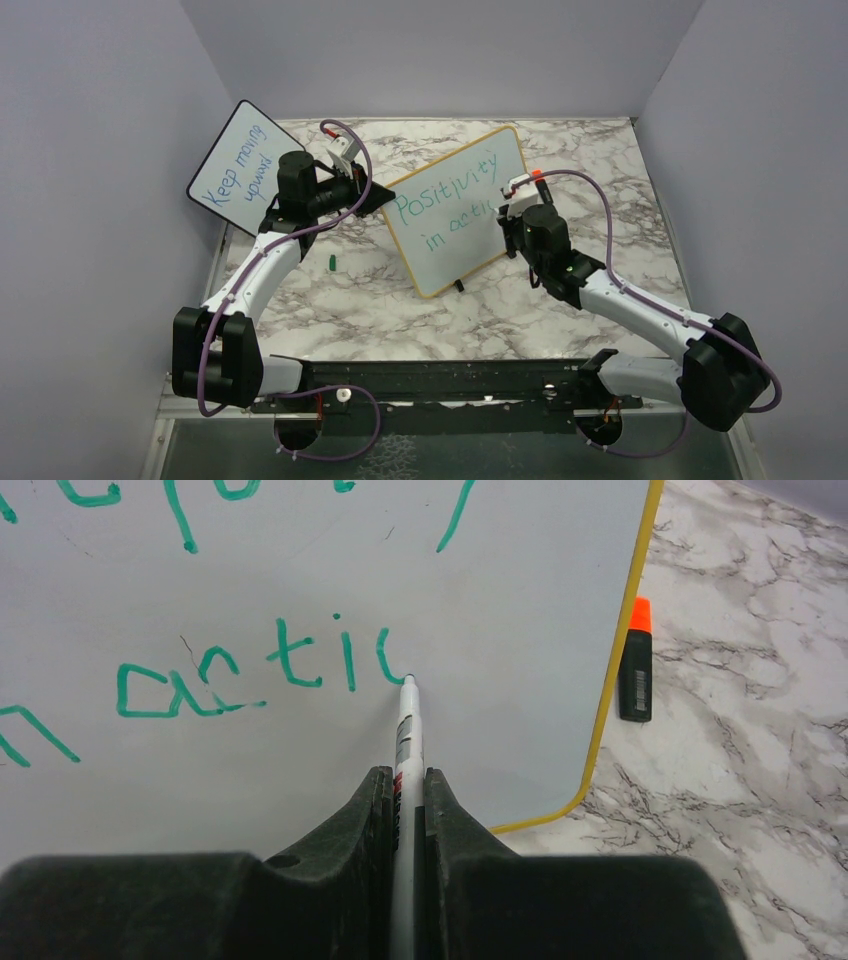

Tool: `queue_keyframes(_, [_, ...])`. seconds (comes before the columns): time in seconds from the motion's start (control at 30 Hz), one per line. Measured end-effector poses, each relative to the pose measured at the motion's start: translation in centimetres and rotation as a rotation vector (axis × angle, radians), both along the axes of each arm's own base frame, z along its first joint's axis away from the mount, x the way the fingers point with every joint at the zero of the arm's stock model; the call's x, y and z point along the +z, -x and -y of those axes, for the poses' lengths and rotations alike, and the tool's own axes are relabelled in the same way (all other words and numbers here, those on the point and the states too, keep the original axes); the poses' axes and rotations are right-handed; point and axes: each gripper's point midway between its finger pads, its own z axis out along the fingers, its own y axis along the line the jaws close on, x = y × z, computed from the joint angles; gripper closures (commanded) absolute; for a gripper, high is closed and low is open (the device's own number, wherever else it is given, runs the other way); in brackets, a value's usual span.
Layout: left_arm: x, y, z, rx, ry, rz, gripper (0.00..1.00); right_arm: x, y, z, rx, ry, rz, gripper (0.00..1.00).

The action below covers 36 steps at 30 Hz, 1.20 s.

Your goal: Write a sentence on the whiteboard

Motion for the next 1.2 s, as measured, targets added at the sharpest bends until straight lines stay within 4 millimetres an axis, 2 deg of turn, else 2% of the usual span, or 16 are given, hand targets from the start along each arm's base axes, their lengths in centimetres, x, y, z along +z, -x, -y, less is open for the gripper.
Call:
queue_keyframes(0.4, [0.0, 0.0, 0.0, 0.0, 0.0, 0.0, 1.0, 0.4, -0.8, -0.1, -0.013, -0.005, 0.033, 1.0])
queue_keyframes(1.2, [0.0, 0.0, 0.0, 0.0, -0.001, -0.002, 1.0, 1.6, -0.9, -1.5, 0.061, -0.037, 0.048, 1.0])
